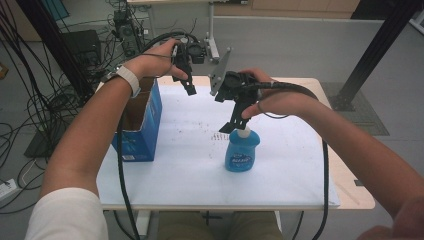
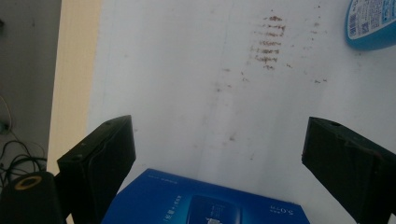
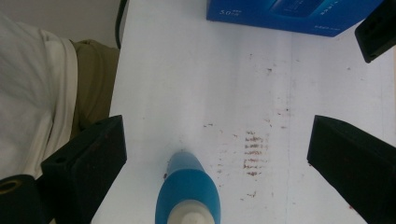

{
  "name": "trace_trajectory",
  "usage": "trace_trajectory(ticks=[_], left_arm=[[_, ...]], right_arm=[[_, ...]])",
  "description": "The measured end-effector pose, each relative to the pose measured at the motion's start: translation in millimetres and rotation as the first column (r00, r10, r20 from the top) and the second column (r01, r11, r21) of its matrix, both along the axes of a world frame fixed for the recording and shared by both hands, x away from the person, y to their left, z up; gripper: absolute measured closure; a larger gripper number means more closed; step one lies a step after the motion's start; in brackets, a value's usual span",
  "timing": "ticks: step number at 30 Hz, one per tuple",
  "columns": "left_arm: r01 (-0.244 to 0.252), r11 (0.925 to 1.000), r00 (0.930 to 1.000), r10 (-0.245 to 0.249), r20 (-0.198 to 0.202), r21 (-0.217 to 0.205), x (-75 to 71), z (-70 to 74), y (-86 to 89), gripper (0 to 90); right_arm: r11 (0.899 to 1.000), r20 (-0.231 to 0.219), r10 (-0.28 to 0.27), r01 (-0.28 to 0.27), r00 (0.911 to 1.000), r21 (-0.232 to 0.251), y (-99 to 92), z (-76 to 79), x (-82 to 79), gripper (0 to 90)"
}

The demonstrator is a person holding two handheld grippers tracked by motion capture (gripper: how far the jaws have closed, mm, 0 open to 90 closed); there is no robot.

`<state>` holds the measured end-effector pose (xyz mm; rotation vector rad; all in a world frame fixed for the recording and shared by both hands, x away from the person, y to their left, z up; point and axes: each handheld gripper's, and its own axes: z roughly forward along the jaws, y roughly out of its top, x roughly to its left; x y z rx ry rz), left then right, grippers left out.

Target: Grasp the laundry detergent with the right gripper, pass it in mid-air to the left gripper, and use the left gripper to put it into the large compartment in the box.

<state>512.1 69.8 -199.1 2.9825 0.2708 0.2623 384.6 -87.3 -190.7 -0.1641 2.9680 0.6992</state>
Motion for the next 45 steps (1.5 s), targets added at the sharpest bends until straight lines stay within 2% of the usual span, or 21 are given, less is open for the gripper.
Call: trace_trajectory(ticks=[18, 36, 45], left_arm=[[0.0, 1.0, 1.0, 0.0, 0.0, -0.001, -0.5, -1.1, -1.9, 10.1], [0.004, 1.0, 1.0, -0.004, 0.006, 0.004, -1.9, -0.4, -1.8, 10.1], [0.004, 1.0, 1.0, -0.004, 0.008, 0.008, -2.3, -1.0, -1.9, 10.2]], right_arm=[[0.999, -0.008, -0.028, 0.028, 0.9996, 0.041, -22.3, 3.3, -0.1, 4.0], [0.997, -0.017, -0.059, 0.059, 0.9981, 0.039, -45.5, -0.9, -0.6, 4.1], [0.997, -0.037, -0.057, 0.058, 0.9977, 0.044, -56.1, -0.8, -1.0, 5.7]])
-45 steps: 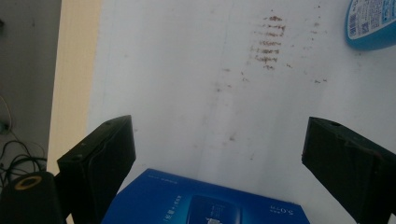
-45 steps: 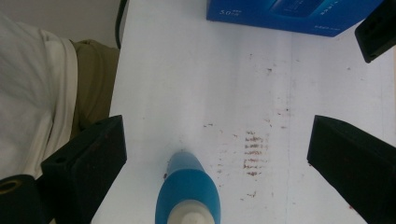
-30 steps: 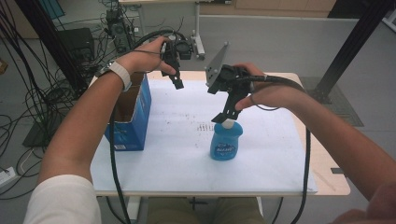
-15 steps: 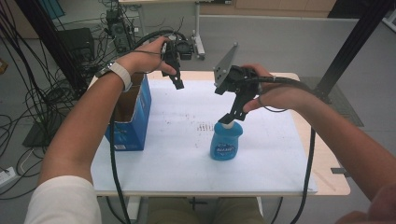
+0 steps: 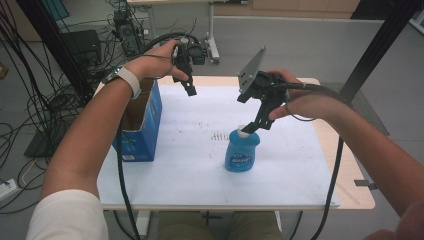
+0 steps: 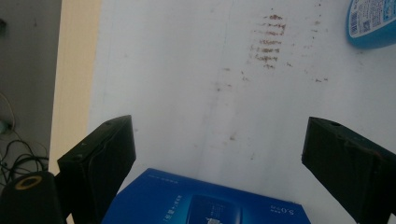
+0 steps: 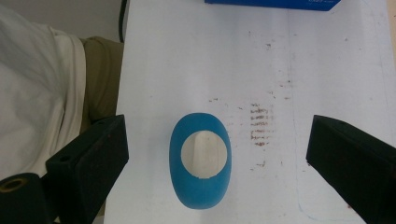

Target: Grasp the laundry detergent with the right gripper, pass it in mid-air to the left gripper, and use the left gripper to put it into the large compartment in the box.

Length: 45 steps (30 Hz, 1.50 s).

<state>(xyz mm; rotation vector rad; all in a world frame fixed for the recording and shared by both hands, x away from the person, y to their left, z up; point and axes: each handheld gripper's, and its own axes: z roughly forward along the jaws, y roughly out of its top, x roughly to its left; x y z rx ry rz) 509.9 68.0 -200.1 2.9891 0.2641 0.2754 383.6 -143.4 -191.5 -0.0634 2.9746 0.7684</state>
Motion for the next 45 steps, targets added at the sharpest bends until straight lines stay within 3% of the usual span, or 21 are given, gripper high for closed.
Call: trace_trajectory(ticks=[19, 24, 45], left_arm=[[0.002, 1.0, 1.0, -0.002, -0.003, 0.006, -0.4, -0.9, -2.9, 10.4], [0.004, 1.0, 1.0, -0.004, -0.003, 0.007, -0.3, -0.9, -3.6, 10.4], [0.006, 0.9999, 1.0, -0.006, -0.004, 0.013, -1.7, -2.5, -7.7, 10.4]], right_arm=[[1.0, -0.005, -0.025, 0.025, 0.9997, 0.006, -31.6, -10.4, 0.5, 5.3], [0.999, -0.003, -0.022, 0.022, 0.9997, -0.031, -39.1, -17.0, -0.2, 5.4], [0.997, -0.007, -0.031, 0.03, 0.9995, -0.066, -51.9, -32.0, -0.5, 5.2]])
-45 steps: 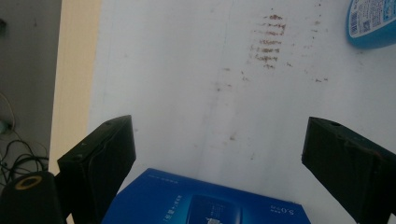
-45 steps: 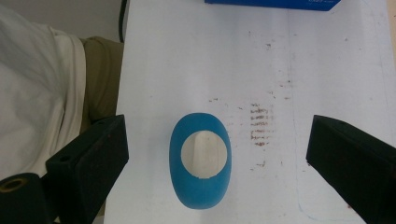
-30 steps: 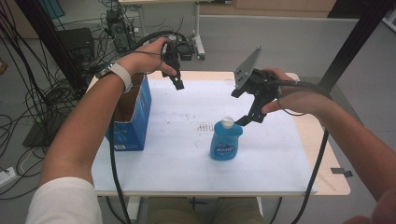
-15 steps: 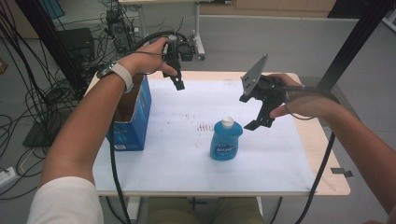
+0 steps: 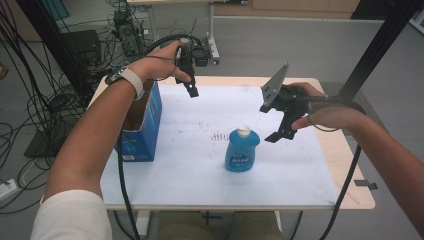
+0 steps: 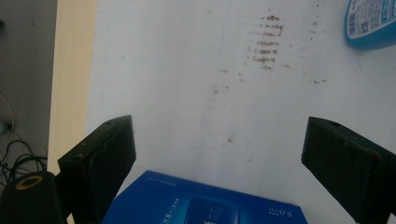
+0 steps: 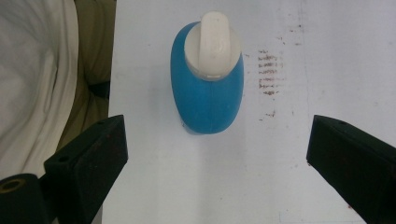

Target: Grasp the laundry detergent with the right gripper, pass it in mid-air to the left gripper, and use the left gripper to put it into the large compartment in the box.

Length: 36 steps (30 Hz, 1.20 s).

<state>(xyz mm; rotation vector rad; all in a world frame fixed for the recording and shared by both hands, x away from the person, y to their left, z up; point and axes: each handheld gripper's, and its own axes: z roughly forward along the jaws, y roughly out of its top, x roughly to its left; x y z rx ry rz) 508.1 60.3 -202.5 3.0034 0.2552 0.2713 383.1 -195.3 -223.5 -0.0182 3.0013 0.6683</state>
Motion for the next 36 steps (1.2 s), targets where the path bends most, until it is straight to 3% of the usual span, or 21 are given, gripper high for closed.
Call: trace_trajectory(ticks=[21, 36], left_arm=[[0.0, 1.0, 1.0, 0.0, 0.0, -0.004, -0.4, 0.4, -2.8, 10.4], [-0.01, 0.9999, 0.9999, 0.01, 0.003, -0.001, -3.2, 3.0, 0.0, 10.5]], right_arm=[[1.0, -0.012, -0.02, 0.02, 0.9997, 0.005, -9.9, -7.4, 1.9, 5.3], [1.0, -0.009, -0.012, 0.012, 0.9999, 0.014, -7.1, -7.7, 2.4, 5.3]])
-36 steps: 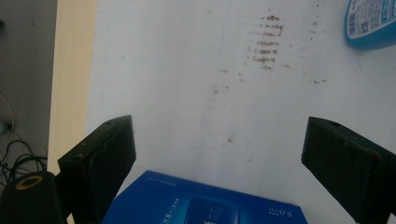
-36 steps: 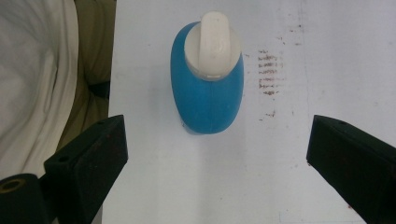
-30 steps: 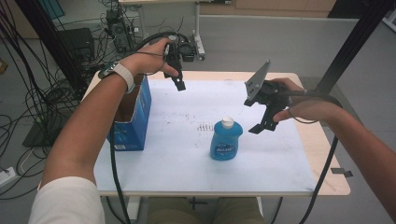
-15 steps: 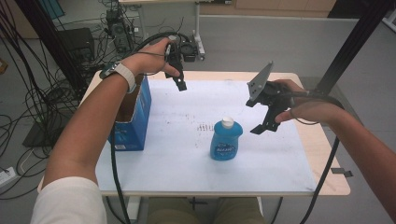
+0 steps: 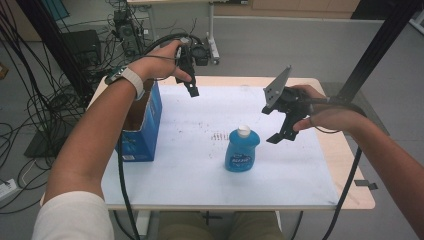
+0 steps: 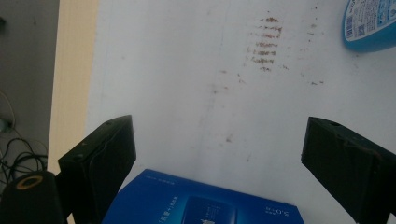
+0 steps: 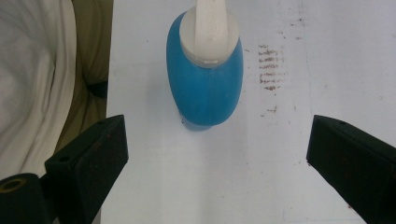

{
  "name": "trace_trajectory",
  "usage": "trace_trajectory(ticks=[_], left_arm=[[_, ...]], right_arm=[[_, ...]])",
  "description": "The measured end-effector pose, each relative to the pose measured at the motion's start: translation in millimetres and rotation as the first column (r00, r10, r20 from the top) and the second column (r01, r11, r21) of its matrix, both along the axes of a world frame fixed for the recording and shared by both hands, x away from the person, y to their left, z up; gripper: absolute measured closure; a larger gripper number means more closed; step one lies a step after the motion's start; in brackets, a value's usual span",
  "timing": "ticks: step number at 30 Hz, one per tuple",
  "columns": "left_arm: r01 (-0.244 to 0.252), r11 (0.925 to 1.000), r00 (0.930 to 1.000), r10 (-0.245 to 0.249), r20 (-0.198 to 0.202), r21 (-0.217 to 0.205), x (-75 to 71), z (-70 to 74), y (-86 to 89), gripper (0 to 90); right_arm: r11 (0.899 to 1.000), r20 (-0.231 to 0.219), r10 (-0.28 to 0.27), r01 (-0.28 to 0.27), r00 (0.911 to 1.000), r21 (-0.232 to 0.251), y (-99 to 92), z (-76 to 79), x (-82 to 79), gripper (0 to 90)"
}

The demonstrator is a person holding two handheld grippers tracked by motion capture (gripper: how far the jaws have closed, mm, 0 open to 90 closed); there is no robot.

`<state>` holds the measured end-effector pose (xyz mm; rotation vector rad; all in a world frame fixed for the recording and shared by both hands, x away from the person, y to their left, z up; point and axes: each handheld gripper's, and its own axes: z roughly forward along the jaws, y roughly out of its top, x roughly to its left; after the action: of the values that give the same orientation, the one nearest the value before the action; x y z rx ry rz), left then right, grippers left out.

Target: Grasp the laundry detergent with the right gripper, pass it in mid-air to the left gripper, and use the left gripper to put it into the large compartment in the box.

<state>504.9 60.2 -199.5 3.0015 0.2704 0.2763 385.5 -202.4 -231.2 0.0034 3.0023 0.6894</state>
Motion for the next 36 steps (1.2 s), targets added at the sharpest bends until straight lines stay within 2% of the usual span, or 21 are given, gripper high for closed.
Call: trace_trajectory(ticks=[14, 36], left_arm=[[-0.009, 0.9999, 1.0, 0.009, 0.001, -0.01, -2.9, 2.7, -1.3, 10.5], [-0.009, 0.9999, 0.9999, 0.009, 0.007, -0.012, -2.0, 3.0, -1.7, 10.5]], right_arm=[[1.0, 0.008, 0.004, -0.004, 1.0, 0.018, -4.5, 4.9, -0.1, 5.3], [1.0, 0.008, -0.005, 0.005, 1.0, 0.023, -8.6, 2.4, 1.0, 5.3]])
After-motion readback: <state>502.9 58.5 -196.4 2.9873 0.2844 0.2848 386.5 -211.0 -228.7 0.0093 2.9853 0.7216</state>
